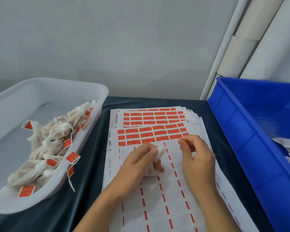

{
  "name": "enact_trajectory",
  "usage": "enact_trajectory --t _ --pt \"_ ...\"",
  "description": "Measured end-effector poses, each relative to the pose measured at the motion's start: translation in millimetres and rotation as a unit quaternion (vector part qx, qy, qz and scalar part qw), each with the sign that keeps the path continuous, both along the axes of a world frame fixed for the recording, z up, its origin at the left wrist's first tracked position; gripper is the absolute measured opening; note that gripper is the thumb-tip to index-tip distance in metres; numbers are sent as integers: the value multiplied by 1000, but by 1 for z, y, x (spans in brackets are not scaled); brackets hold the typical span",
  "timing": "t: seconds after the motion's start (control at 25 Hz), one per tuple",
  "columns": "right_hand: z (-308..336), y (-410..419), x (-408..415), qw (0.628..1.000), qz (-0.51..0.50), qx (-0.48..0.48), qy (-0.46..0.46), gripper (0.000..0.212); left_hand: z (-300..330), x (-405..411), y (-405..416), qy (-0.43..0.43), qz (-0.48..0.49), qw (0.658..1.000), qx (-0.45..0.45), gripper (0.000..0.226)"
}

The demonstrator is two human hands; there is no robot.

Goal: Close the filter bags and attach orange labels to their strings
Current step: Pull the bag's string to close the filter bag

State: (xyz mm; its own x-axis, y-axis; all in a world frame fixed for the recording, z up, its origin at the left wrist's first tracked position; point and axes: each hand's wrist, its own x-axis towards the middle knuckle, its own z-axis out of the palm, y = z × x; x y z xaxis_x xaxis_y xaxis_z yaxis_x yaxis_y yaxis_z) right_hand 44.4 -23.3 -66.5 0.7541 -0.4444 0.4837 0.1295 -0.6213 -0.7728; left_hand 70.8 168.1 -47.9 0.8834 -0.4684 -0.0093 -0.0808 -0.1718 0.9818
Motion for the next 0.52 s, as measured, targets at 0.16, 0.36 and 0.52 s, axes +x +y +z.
enact_trajectory --t 0.16,0.36,0.52 --pt "1 1 -1 998 -17 -34 -51 10 -6 5 1 14 -12 999 37 36" --pt "4 4 0 981 146 -110 62 48 -8 8 -5 -17 14 1000 -3 27" --pt "4 11 -1 965 230 -100 72 45 -9 10 -6 -41 48 998 -13 25"
